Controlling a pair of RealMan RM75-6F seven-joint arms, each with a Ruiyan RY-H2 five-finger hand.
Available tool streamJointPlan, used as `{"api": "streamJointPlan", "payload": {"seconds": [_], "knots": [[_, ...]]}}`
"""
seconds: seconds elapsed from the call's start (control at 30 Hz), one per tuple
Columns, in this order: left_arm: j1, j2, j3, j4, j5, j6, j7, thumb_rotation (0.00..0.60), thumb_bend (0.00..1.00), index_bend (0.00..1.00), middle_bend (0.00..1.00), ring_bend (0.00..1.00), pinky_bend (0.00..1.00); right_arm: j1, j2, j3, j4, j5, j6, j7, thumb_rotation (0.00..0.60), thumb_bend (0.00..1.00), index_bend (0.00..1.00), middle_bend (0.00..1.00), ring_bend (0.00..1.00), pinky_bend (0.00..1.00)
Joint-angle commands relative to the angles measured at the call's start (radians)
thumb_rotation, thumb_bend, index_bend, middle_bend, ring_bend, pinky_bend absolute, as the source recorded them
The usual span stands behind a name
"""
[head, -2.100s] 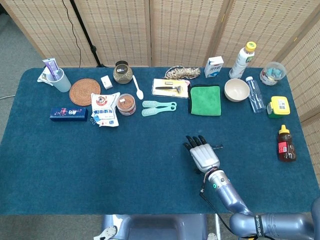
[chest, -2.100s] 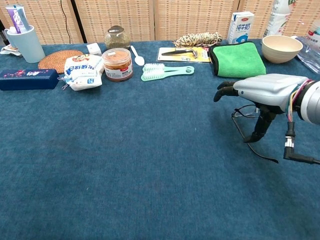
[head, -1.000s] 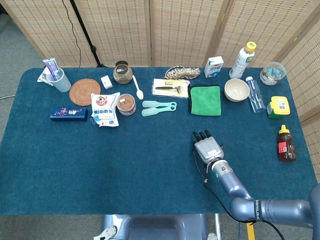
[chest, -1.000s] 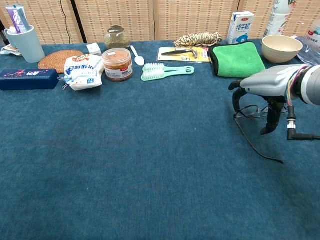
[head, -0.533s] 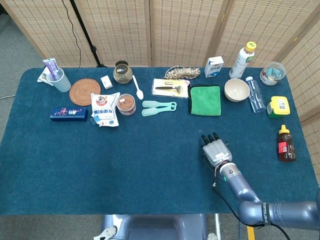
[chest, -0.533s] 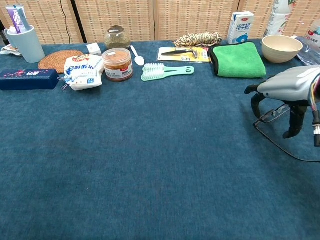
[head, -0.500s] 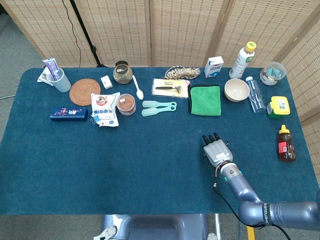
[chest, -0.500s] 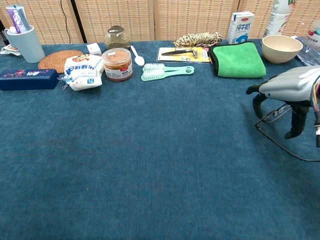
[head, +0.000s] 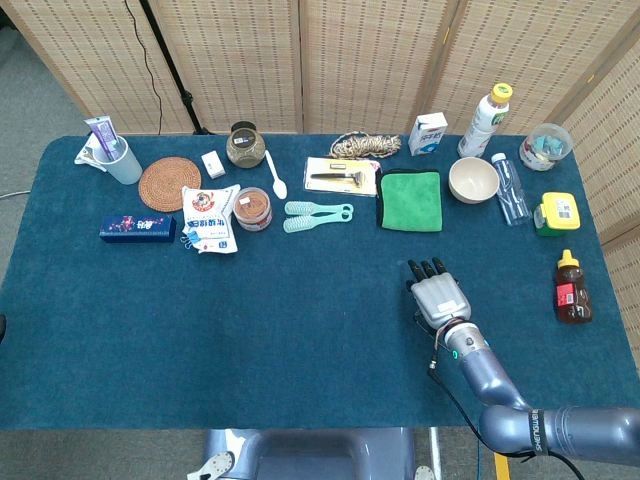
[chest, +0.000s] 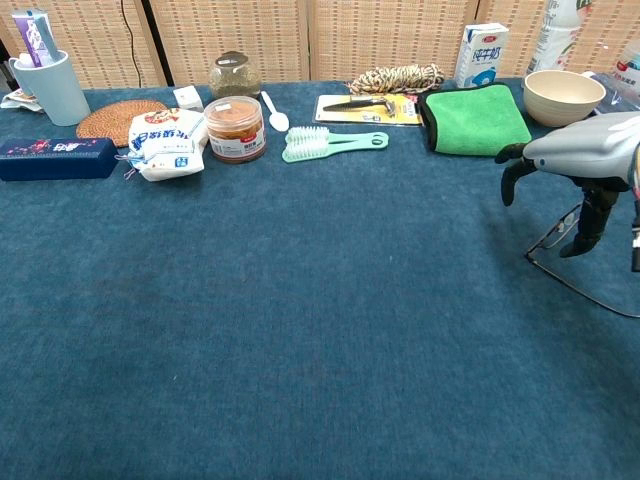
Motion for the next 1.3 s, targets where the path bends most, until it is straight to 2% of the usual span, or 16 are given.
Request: {"api": "streamJointPlan", "payload": {"seconds": [0.03,0.4,1.1,1.3], "knots": [[-0.002,-0.002,0.001,0.006,-0.002,-0.004,-0.003,0.592,0.38,0.2,0.09,0.03,0.0,-0.003,-0.018,0.017,-0.006,0.038,0.027,0.003,0.6,0.2,0.23,0.0,0.0,0.0],[-0.009,-0.011,0.001,0.028,0.0,-0.016,-0.024,0.592,0.38,0.2,0.09,0.03,0.0,-0.013,-0.062,0.044,-0.049,0.134,0.124,-0.026,0.6,0.19,0.22,0.0,0.0,0.0],[-0.018,0.0,-0.004,0.016,0.012,-0.013,-0.021,0.591,0.38,0.2,0.09,0.03,0.0,-0.1,-0.172,0.064,0.045,0.143,0.214,0.018,0.6,0.19,0.21,0.0,0.0,0.0],[-0.019,0.001,-0.003,0.015,0.013,-0.013,-0.022,0.592,0.38,0.2,0.09,0.03,0.0,-0.113,-0.184,0.077,0.043,0.137,0.229,0.008,0.6,0.19,0.21,0.0,0.0,0.0]]}}
